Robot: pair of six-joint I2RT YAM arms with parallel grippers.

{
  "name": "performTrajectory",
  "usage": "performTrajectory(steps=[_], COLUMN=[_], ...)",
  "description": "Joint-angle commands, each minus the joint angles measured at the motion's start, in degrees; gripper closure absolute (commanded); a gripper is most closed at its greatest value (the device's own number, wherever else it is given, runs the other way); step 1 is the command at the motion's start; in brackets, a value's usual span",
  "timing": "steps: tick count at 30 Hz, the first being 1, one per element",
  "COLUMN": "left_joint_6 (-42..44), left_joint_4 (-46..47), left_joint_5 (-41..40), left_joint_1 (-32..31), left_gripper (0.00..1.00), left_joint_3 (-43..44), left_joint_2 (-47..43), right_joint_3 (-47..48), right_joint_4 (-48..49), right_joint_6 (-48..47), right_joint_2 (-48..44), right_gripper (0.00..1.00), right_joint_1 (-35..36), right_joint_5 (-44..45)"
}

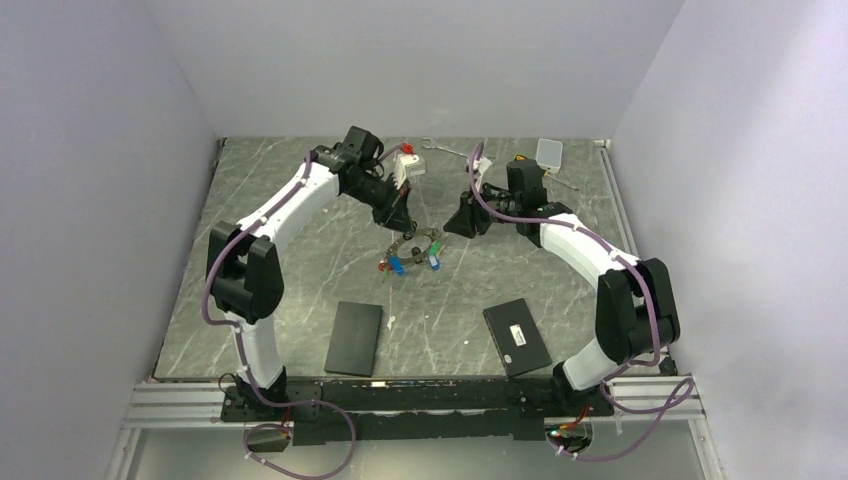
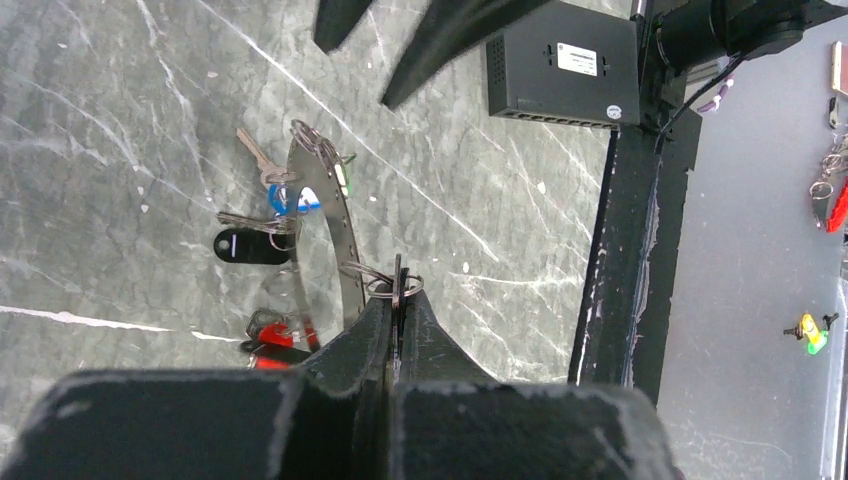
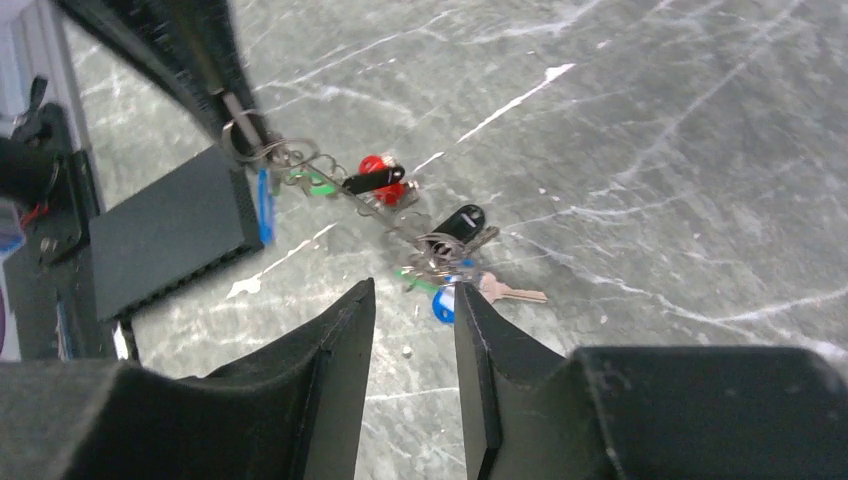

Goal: Remove the keys from the keyring

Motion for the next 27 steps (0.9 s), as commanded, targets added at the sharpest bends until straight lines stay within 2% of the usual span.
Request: performTrajectory(steps=[1,6,11,14,22,27], left_joint_6=[0.14,2.09,-2.32,-7.44,-21.3,-37.96], left_joint_4=[-3.08,-5.96,-3.01,-1.03,6.74,19.76], left_joint_5=[4.4,5.65,7.15,8.55,17.08,25.3], left_joint_1=[-0.02,-0.02,0.03,0.17,1.6,3.63], left_gripper=[1.0,1.0,1.0,1.0,1.0,1.0], left_joint_3=[5.25,6.4,4.82,4.59,2.15,-3.45], left_joint_2=[1.48,1.81,1.31,1.79,3.16,3.55], right_joint_3=[4.15,4.13,4.51,5.74,2.39,-0.36], right_joint_4=[-5.9,-5.2,-1.09,-2.46,-0.09,3.98], right_joint_6=[-8.64,-10.89,-7.82,-8.21,-7.91,-8.62], right_joint_2=[-2.85,-2.78,-2.07,-2.16,-4.11,-4.14], right_gripper=[0.61,0.61,0.65,0.66,0.63,0.61], right_joint_1=[0.16,0.28,2.14,4.44,5.78,5.91], right_joint_5=[-8.83,-13.32,-10.45,-6.05,-3.12,-2.07])
